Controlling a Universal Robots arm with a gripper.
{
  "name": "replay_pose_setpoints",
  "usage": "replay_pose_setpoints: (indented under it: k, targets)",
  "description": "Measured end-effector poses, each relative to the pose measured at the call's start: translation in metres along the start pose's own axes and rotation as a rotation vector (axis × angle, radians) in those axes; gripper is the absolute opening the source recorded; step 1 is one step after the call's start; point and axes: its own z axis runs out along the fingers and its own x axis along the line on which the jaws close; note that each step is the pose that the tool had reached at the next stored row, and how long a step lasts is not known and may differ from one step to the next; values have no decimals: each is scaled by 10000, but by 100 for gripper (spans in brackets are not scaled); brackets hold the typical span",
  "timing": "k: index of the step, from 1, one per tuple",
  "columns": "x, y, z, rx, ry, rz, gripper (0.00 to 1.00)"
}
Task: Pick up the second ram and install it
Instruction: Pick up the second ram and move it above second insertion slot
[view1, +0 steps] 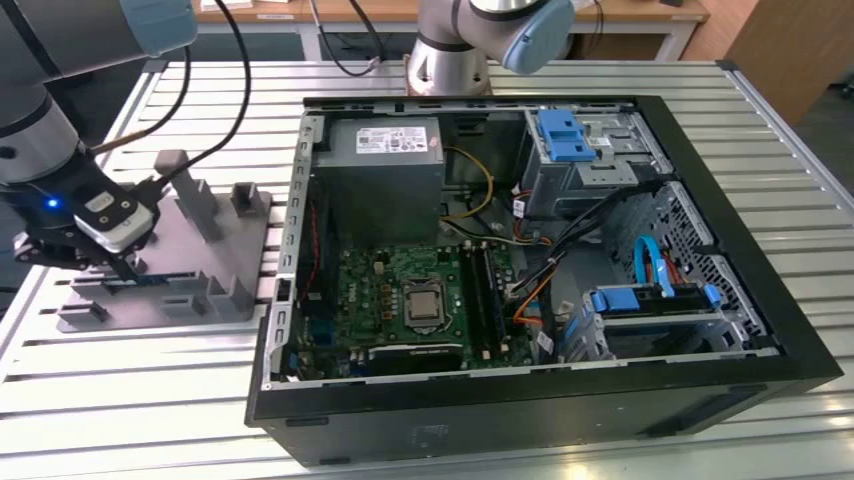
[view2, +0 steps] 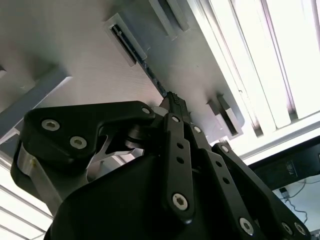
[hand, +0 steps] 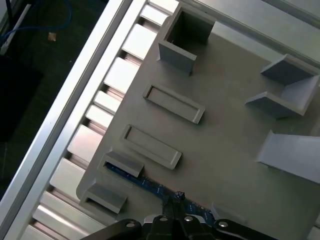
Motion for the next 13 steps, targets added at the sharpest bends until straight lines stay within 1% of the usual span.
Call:
replay_pose_setpoints:
  k: [13]
  targets:
    - [0,0,0,64,19,-1462,11]
